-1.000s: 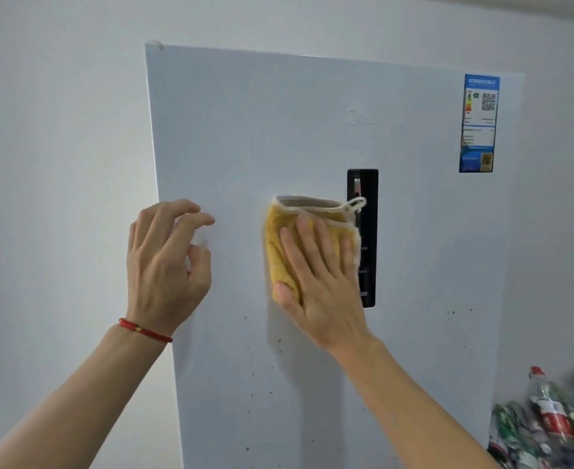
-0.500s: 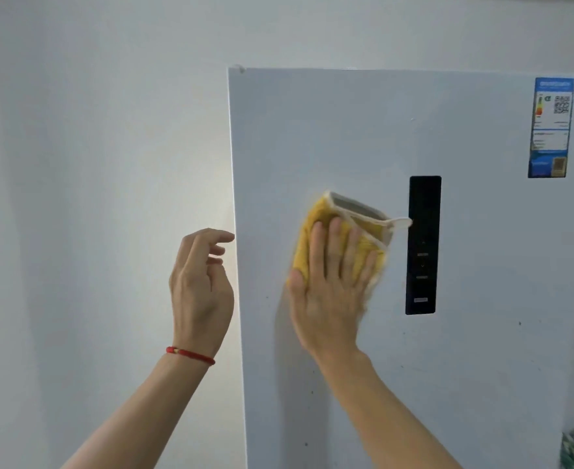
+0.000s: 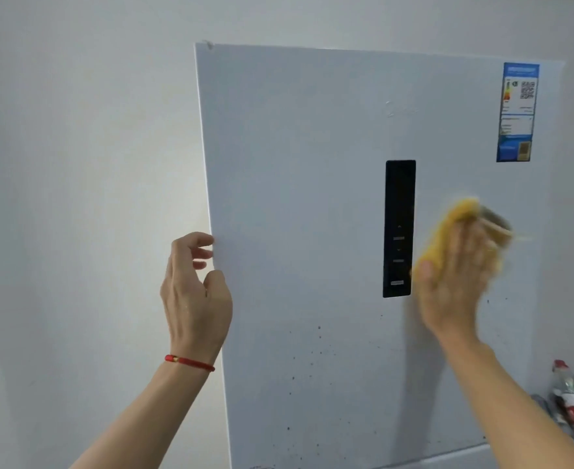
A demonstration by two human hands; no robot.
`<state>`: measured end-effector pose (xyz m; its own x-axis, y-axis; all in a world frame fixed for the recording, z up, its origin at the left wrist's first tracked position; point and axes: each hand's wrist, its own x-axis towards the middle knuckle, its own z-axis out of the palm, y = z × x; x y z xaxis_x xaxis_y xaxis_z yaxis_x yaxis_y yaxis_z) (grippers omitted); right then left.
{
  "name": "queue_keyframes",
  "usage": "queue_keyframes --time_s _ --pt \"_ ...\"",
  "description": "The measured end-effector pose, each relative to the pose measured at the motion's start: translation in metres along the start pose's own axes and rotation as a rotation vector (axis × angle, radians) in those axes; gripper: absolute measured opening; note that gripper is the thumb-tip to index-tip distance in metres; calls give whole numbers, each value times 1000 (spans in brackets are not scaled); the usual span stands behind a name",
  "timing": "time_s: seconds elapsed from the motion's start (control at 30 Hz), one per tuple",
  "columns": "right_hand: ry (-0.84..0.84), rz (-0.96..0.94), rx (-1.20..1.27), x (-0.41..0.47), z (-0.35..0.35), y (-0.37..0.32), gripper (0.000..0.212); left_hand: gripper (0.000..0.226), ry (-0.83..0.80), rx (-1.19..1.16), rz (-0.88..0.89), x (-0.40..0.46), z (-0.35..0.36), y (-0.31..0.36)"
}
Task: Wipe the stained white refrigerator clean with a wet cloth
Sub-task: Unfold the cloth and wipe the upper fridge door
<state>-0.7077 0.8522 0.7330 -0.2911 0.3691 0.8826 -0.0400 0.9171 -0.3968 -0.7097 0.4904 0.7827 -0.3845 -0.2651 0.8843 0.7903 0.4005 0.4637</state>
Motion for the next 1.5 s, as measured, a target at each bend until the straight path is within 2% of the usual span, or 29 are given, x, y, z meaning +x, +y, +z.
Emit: queue_keyframes --time_s 0.1,0.17,0.2,0.3,0.4,0.5,0.6,0.67,0.73,0.83,0.93,1.07,1.17,1.2,1.27,1.5 --pt "100 420 135 9 0 -2 74 56 -26 -38 -34 1 -8 1" --pt "137 488 159 5 11 -46 72 55 -22 -38 -53 3 -9 5" --pt "122 414 153 -1 18 -74 71 52 -13 -30 -62 3 -7 7" --pt "28 7 69 -31 40 -163 72 44 11 46 -83 0 4 15" --pt "-82 -363 -17 -66 57 -219 76 38 49 157 41 -7 22 29" --pt "-216 -692 -61 -67 52 -198 91 27 12 138 126 -13 45 49" --pt "-222 -852 -48 -44 29 -131 84 33 -69 155 202 -19 69 63" --pt "-137 -747 -110 -30 15 -70 76 36 -97 187 285 -26 85 67" --pt "-87 -562 -157 -14 0 -7 74 38 -113 213 309 -33 95 70" --pt "-140 -337 -148 11 -21 76 78 40 -155 270 294 -40 109 79" --pt "-164 -117 -64 28 -38 128 87 39 -178 290 286 -44 115 85" --pt "-122 185 209 35 -42 148 82 38 -168 320 290 -43 104 77" --pt "22 591 303 30 -28 105 82 35 -100 307 235 -36 83 60" --pt "54 631 279 25 -21 84 84 32 -64 298 211 -35 76 54" --pt "36 526 218 8 -6 35 82 26 -12 284 184 -30 65 44" --pt "-132 -286 75 -70 44 -165 74 26 23 217 133 -15 29 26"
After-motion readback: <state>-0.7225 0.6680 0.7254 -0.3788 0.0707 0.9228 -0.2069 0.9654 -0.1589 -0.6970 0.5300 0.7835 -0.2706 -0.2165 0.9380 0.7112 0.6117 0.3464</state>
